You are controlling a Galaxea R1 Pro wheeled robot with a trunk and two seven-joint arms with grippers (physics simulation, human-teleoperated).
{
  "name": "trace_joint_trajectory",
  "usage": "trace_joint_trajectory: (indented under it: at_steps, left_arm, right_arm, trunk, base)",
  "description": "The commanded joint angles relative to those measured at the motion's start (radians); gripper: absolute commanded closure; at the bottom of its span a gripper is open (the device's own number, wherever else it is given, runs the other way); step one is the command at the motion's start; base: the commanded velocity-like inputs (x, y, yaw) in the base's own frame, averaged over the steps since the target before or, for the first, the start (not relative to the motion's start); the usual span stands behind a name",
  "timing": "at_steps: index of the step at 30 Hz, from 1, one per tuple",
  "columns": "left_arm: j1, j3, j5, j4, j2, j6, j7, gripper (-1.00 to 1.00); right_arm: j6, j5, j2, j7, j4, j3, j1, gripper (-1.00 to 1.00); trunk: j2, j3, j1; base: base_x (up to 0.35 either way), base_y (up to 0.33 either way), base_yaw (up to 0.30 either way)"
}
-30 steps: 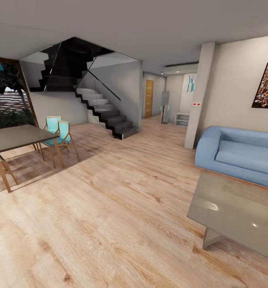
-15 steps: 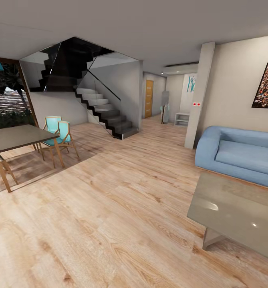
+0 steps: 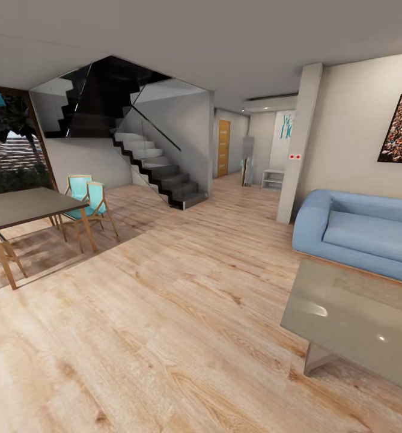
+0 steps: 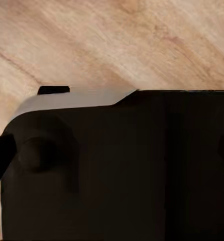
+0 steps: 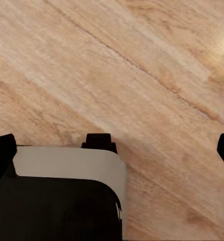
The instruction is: Turn on the radio receiver that's on the table in the living room.
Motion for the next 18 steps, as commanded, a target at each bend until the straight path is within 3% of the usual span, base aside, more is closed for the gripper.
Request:
trace_joint_trajectory:
  at_steps: [1, 6, 9, 13, 18]
  left_arm:
    - [0.000, 0.000, -0.002, -0.031, 0.001, 0.000, 0.000, -1.00]
    - [-0.001, 0.000, -0.008, -0.184, 0.004, 0.001, 0.012, -1.00]
    - [-0.004, 0.000, -0.006, -0.278, 0.003, 0.002, 0.065, -1.00]
    - [-0.007, -0.001, 0.002, -0.317, -0.002, -0.007, 0.093, -1.00]
    - [-0.007, -0.001, 0.000, -0.321, -0.001, -0.012, 0.096, -1.00]
  right_arm:
    - [0.000, 0.000, -0.006, 0.000, -0.010, 0.000, 0.000, -1.00]
    - [0.000, 0.001, -0.023, 0.001, -0.034, 0.000, 0.000, -1.00]
    - [-0.001, 0.001, -0.034, 0.000, -0.041, 0.000, -0.001, -1.00]
    - [-0.003, 0.001, -0.038, 0.000, -0.044, 0.001, -0.001, -1.00]
    - [-0.003, 0.001, -0.039, 0.000, -0.050, 0.001, -0.001, -1.00]
  trunk:
    - [0.000, 0.000, 0.000]
    - [0.000, 0.000, 0.000]
    - [0.000, 0.000, 0.000]
    - [0.000, 0.000, 0.000]
    - [0.000, 0.000, 0.000]
  base:
    - [0.000, 0.000, 0.000]
    - [0.000, 0.000, 0.000]
    - [0.000, 0.000, 0.000]
    - [0.000, 0.000, -0.054]
    - [0.000, 0.000, -0.223]
